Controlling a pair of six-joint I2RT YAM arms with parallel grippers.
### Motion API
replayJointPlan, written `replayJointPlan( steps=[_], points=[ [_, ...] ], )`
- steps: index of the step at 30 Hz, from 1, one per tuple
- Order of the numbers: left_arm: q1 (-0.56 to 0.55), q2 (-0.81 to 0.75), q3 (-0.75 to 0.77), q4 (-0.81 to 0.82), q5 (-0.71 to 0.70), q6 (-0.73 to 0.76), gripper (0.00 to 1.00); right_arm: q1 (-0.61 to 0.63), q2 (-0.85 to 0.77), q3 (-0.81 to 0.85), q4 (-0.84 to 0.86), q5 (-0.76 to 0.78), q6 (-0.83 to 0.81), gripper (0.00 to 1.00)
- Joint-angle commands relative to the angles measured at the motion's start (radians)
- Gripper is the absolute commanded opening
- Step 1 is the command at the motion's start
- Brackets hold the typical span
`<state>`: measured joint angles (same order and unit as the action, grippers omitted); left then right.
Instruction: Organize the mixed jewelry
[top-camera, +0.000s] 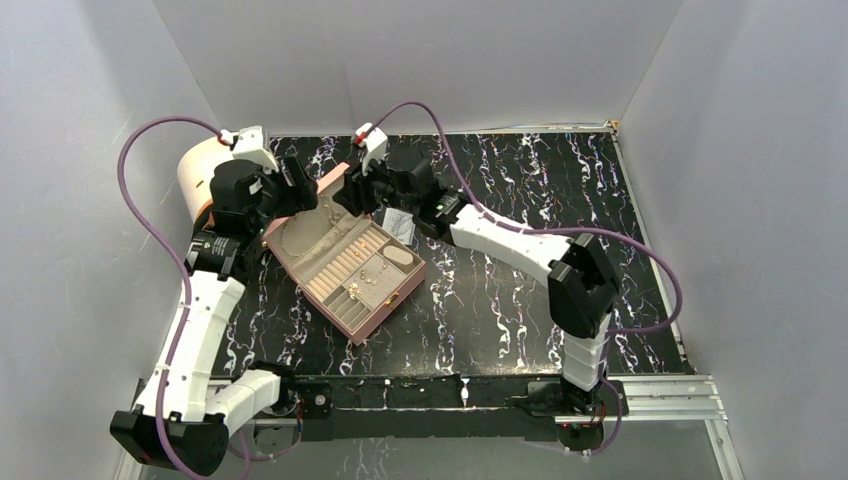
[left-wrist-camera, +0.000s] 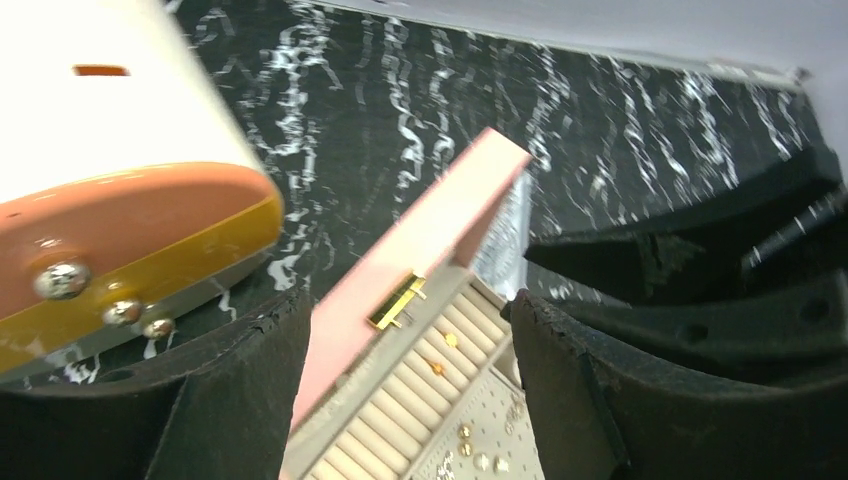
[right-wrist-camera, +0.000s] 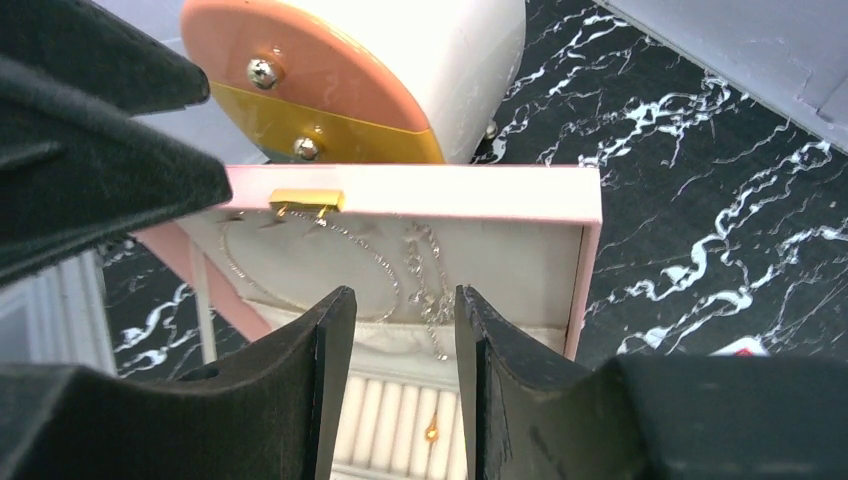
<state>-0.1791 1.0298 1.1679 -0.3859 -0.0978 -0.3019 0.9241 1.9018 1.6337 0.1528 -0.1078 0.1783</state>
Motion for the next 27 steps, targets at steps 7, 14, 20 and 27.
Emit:
replayJointPlan(
  steps=[7,14,20,27],
  points=[
    [-0.031,-0.056,-0.089,-0.015,0.406,0.153,0.62,-0.027,-0.131,-0.238,0.188,0.003,0.235,0.47],
    [-0.187,-0.043,-0.201,-0.072,0.038,0.295,0.62,-0.032,-0.093,-0.276,0.215,-0.033,0.309,0.46],
    [-0.227,0.056,-0.199,-0.088,-0.169,0.312,0.57,-0.055,-0.072,-0.301,0.248,-0.072,0.364,0.44],
    [-0.233,0.122,-0.239,-0.030,-0.239,0.309,0.50,-0.065,-0.061,-0.319,0.249,-0.072,0.363,0.43]
  ],
)
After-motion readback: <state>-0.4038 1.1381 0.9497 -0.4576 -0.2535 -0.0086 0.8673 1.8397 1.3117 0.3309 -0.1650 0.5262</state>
